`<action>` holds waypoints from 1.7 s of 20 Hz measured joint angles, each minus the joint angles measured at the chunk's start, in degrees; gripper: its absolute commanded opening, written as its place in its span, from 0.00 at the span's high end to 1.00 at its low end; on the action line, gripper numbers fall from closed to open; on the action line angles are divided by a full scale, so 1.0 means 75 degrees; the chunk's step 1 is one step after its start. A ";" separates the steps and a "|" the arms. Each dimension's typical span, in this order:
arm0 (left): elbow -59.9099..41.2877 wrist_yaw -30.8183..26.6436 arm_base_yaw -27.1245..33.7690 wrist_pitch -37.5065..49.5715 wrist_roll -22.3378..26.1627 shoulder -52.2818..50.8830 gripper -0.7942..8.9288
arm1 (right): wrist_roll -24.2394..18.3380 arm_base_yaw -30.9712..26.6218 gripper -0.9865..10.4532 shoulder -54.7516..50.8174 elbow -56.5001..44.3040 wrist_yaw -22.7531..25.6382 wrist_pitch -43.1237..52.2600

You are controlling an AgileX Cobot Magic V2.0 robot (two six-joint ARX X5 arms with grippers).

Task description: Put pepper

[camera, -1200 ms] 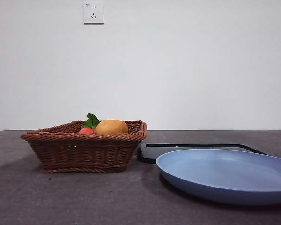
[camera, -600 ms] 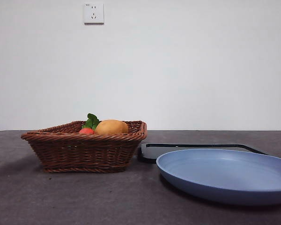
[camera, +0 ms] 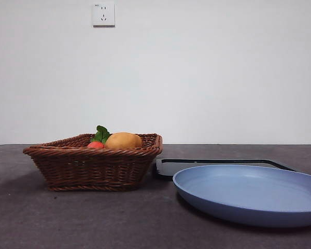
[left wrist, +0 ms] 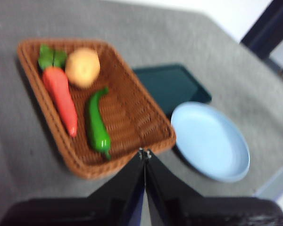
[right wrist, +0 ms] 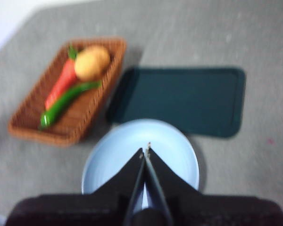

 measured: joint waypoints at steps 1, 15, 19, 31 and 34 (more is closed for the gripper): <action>0.0157 0.0000 -0.0009 -0.0414 0.0274 0.0087 0.91 | -0.0289 0.0026 0.91 0.0157 0.0216 0.0000 -0.0469; 0.0245 -0.0006 -0.0035 -0.0708 0.0720 0.0079 0.56 | -0.0813 0.0029 0.63 0.0822 0.0367 0.0006 -0.1367; 0.0245 0.0000 -0.0035 -0.0705 0.0720 0.0079 0.56 | -0.0807 0.0029 0.63 0.1367 0.0367 0.0006 -0.1367; 0.0242 0.0003 -0.0035 -0.0702 0.0720 0.0079 0.56 | -0.0804 0.0029 0.65 0.5246 0.0367 0.0032 0.0230; 0.0245 0.0003 -0.0035 -0.0697 0.0720 0.0079 0.56 | -0.0807 0.0073 0.65 0.6027 0.0367 0.0134 0.0565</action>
